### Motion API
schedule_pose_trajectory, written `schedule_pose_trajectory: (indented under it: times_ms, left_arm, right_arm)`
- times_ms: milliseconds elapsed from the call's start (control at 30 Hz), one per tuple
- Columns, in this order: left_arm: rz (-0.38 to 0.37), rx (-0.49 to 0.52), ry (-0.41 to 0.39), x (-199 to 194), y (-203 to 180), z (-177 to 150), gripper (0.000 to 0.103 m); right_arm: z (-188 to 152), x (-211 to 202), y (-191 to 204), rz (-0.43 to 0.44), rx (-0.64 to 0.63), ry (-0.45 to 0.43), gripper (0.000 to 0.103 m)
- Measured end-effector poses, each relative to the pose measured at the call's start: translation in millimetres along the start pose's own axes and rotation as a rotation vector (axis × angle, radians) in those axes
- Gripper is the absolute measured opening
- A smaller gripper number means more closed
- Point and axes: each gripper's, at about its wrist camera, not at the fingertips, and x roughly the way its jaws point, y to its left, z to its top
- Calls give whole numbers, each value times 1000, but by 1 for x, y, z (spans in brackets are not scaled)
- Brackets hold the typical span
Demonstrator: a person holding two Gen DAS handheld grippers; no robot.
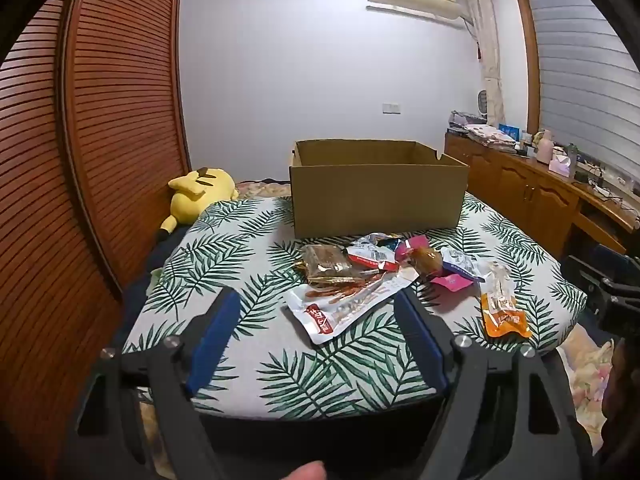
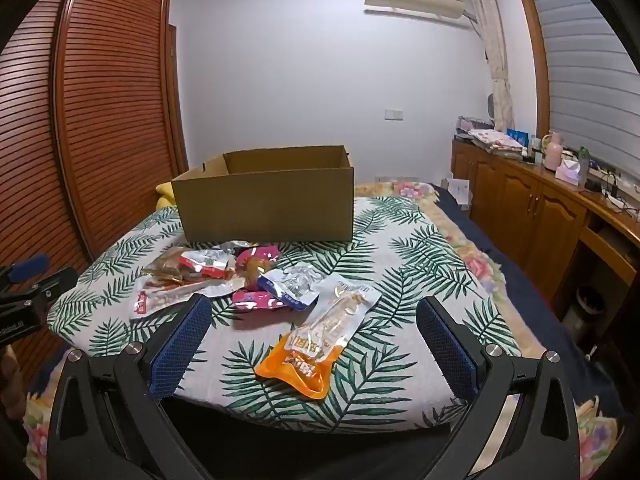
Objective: Organize snacks
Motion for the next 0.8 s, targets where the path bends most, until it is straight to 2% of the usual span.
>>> schedule_pose_trajectory:
  times_ms: [800]
  left_arm:
    - [3, 4, -1, -8, -2, 2, 80]
  right_arm:
    - [1, -2, 0, -1, 5, -18, 103]
